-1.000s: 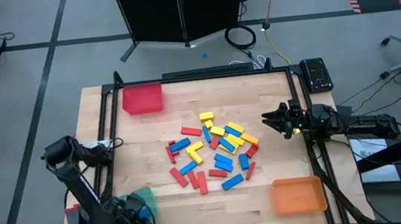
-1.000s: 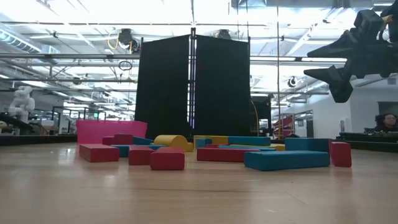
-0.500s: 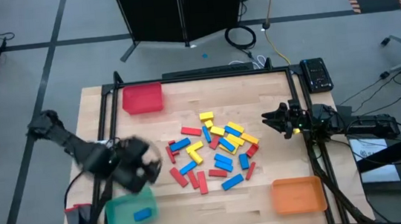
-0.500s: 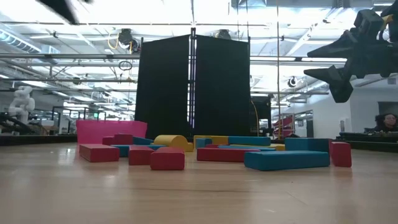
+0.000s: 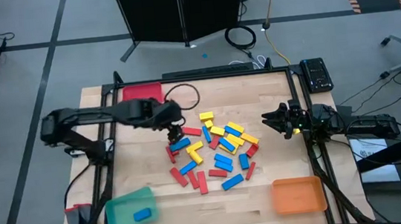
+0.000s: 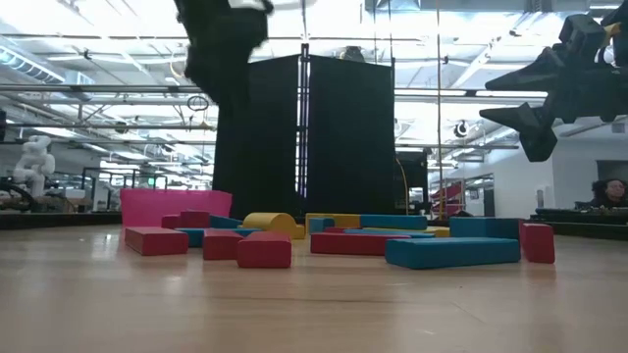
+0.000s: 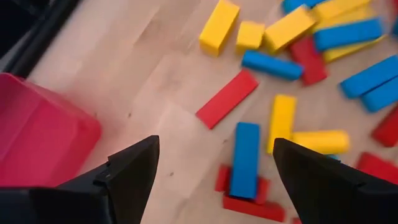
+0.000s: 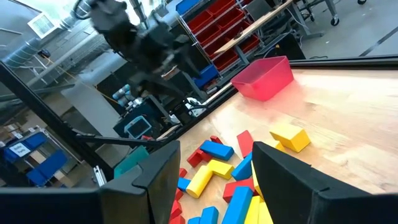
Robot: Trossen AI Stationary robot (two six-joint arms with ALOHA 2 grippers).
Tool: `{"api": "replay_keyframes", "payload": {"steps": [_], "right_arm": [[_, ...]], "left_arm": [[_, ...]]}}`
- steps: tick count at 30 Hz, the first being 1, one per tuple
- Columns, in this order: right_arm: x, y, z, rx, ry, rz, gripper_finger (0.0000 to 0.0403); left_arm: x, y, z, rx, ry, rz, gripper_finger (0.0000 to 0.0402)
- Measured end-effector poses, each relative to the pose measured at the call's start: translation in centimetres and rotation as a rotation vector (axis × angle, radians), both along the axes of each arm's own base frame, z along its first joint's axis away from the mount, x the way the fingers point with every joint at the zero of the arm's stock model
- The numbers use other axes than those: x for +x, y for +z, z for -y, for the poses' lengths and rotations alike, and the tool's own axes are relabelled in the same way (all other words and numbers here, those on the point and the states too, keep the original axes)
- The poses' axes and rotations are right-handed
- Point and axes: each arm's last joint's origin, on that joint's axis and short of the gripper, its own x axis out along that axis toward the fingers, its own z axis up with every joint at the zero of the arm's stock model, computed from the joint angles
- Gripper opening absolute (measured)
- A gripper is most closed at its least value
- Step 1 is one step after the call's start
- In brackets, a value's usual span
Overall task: Sort blocks
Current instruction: Put the blue block into the green bin
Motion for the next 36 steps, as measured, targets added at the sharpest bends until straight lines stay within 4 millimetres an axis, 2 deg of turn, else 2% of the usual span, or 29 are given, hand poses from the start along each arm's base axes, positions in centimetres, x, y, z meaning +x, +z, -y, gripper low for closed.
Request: {"api": "replay_keyframes", "payload": {"steps": [6, 13, 27, 36], "right_arm": [[0.0, 0.0, 0.0, -0.019, 0.000, -0.004, 0.0199], [0.0, 0.0, -0.1, -0.025, 0.025, -0.007, 0.0199], [0.0, -0.1, -0.1, 0.004, 0.026, -0.003, 0.0199], [0.0, -0.1, -0.1, 0.005, 0.026, -0.004, 0.0199]], "left_arm": [[2.1, -3.9, -1.8, -0.039, -0.082, -0.158, 0.0319], [3.9, -8.0, -1.4, -0.063, -0.229, -0.314, 0.0319], [5.5, -10.8, 0.2, -0.142, -0.302, -0.333, 0.0319], [5.9, -13.0, 0.3, -0.151, -0.320, -0.404, 0.0319]]}}
